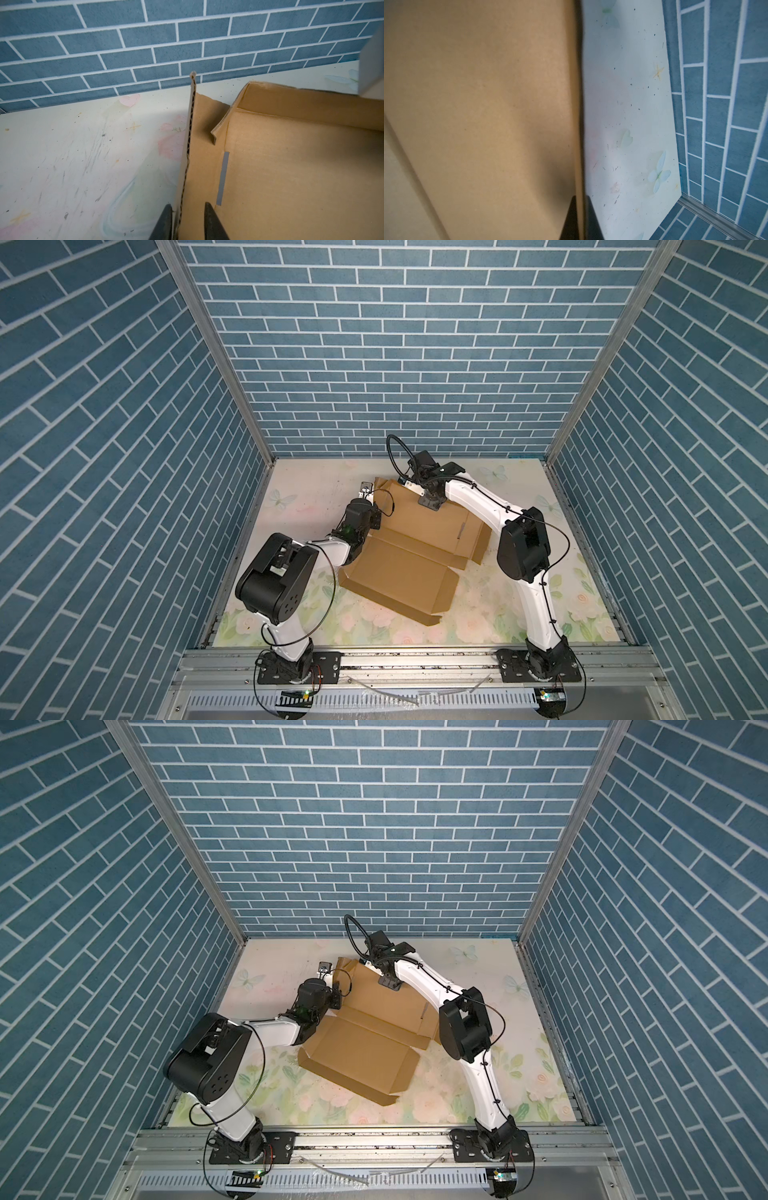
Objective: Fold the paper box
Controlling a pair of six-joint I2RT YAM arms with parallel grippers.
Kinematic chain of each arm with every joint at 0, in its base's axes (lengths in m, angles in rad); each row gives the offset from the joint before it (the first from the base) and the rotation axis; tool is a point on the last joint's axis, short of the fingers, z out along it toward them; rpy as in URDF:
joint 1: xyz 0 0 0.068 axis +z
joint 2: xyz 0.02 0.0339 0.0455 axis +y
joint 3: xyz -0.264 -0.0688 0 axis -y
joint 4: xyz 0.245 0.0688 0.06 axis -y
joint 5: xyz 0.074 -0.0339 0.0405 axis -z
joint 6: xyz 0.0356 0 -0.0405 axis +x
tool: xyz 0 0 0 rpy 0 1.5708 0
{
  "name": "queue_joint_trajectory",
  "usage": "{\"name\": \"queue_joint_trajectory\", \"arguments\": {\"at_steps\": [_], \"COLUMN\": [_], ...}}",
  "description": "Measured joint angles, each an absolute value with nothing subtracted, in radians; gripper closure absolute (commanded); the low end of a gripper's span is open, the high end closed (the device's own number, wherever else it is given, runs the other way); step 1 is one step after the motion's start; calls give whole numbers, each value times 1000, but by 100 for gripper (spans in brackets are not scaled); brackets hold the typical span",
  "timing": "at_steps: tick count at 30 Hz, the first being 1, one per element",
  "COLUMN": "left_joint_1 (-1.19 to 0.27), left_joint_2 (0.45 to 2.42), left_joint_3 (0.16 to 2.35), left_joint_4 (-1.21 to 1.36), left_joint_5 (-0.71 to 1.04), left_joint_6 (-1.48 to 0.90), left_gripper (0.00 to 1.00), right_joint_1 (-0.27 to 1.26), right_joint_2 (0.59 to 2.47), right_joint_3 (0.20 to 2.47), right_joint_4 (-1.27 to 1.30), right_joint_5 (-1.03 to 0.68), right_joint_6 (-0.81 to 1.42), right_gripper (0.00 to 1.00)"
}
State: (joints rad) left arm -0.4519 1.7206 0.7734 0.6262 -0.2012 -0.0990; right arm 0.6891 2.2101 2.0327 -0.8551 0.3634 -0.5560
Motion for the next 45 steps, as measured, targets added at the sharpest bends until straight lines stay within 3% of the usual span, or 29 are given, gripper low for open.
{"name": "queue_joint_trajectory", "arguments": {"at_steps": [15,19,26,35,45], "left_joint_1": [-400,-374,-304,-292,-271], "left_joint_2": [1566,1520,1461,1462,1491], "left_joint_3": [721,693,627,630,632], "left_joint_4": [580,570,526,480,476], "left_joint_5": [-173,-145,-49,67,109], "left_joint_6": [-123,-137,-189,-191,-210], "left_gripper": [50,49,37,36,37], "right_joint_1": [719,739,793,873,889], "right_joint_2": [2144,2113,2092,2059,2040], "right_joint_3": [1968,1918,1807,1639,1603], "right_joint_4": [-784,-723,-573,-345,-283], "right_joint_5": [485,551,702,877,912], "right_joint_6": [-595,-632,-710,-797,-820], "right_gripper": [100,100,100,100,100]}}
